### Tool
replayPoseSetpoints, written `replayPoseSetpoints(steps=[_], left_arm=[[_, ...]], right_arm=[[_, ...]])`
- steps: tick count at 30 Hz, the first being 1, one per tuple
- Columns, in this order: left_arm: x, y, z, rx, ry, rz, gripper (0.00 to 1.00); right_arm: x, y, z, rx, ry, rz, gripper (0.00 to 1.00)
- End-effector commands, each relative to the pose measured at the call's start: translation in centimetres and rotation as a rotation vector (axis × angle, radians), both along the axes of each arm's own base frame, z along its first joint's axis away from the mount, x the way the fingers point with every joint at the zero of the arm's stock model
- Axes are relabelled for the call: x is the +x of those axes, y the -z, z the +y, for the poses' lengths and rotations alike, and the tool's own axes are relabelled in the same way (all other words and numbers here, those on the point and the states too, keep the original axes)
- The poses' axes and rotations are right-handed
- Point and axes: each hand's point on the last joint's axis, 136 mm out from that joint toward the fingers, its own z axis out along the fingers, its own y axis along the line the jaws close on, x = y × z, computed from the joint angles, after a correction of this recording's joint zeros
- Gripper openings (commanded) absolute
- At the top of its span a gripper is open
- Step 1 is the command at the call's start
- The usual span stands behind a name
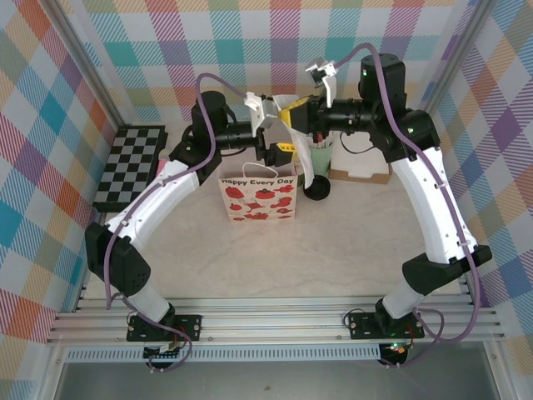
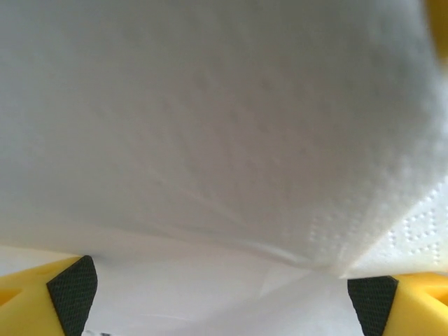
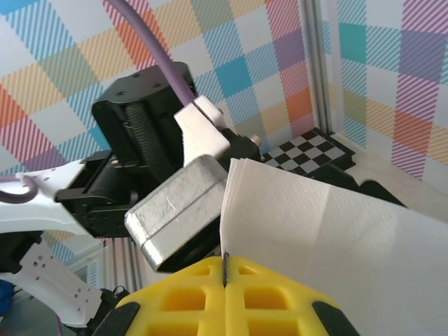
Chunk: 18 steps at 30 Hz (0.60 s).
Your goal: Pack the takeout coffee
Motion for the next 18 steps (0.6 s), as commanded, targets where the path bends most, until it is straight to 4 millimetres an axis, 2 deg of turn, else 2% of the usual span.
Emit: replayPoseSetpoints(steps=[1,3,5,8,13,18], left_arm=[[-1.6,-1.5,0.7,-0.027,0.096,-0.078,0.93],[-0.9,-2.1,1.4,-0.050,0.038,-0.082,0.94],[1.1,-2.5,2.6,-0.071,-0.108,-0.054,0.99],[2.1,-2.2,4.4,-0.071,-0.196,-0.017,1.00],[-0.4,-1.7,4.5,-0.044,-0.102,-0.046,1.00],[-2.9,-2.1,4.0,0.001,0.043,-0.034,0.98]], right_arm=[[-0.6,-1.1,0.6,0.023,-0.066,-0.061,0.00],[0.2,-0.5,0.2,-0.006,-0.006,-0.055,0.00],[1.4,0.5,-0.4,-0.048,0.072,-0.051,0.00],[1.6,1.8,-0.6,-0.080,0.087,-0.035,0.00],[-0.2,2.5,0.8,-0.063,-0.076,0.001,0.00],[-0.4,3.3,1.7,-0.095,-0.140,-0.008,0.00]])
